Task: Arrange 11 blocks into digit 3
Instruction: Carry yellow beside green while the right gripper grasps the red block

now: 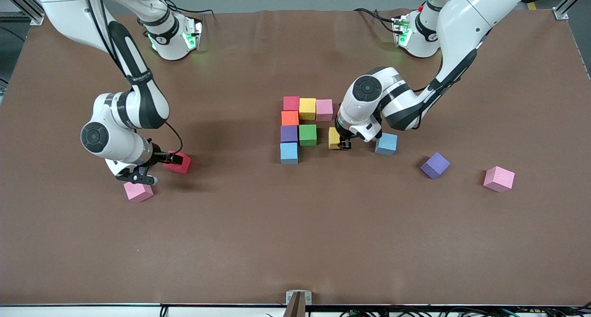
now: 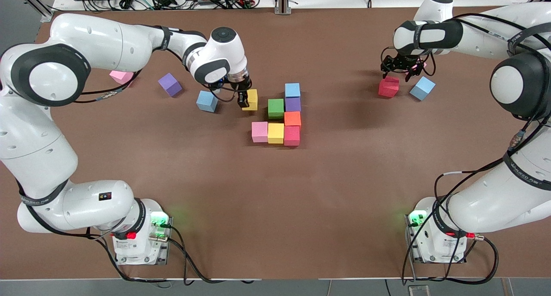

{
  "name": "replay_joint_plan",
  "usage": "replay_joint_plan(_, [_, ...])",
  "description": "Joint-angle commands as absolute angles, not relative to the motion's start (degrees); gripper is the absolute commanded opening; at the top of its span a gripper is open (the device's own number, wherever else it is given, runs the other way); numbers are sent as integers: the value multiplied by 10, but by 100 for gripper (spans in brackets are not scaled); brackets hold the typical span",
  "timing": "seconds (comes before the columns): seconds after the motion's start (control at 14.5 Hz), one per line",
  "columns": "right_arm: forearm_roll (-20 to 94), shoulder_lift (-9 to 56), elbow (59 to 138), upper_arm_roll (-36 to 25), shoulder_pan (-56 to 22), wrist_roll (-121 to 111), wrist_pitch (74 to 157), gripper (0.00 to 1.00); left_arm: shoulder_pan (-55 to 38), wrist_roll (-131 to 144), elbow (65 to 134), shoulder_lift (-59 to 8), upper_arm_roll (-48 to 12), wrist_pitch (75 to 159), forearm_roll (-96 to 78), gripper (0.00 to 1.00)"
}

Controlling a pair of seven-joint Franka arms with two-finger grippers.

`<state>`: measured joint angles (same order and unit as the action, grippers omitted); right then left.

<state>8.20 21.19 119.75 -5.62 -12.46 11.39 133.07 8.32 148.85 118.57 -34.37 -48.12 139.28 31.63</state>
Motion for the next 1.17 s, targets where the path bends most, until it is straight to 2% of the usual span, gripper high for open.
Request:
replay_joint_plan(0.0, [93,192,1234,-52,-131,146,1367,99,70,1516,1186,-351,-478,1402,331,13])
replay_joint_plan(0.55, [97,222,1239,-52,-139,153,1397,95,65,1576,1179,-382,-476,1422,387,13])
replay_joint_plan(0.69, [97,226,1238,-52,-139,152,1399,79,57,1581,1177,-386,-475,1422,387,14])
replay_joint_plan(0.89, [96,226,1231,-52,-139,150,1393,35,52,1586,1174,-391,-475,1422,387,14])
replay_joint_plan(0.96, [96,226,1225,-52,-139,144,1390,28,49,1586,1172,-393,-475,1423,387,14])
replay_joint_plan(1.1, [95,226,1209,-51,-140,142,1373,25,44,1586,1171,-393,-475,1423,387,14])
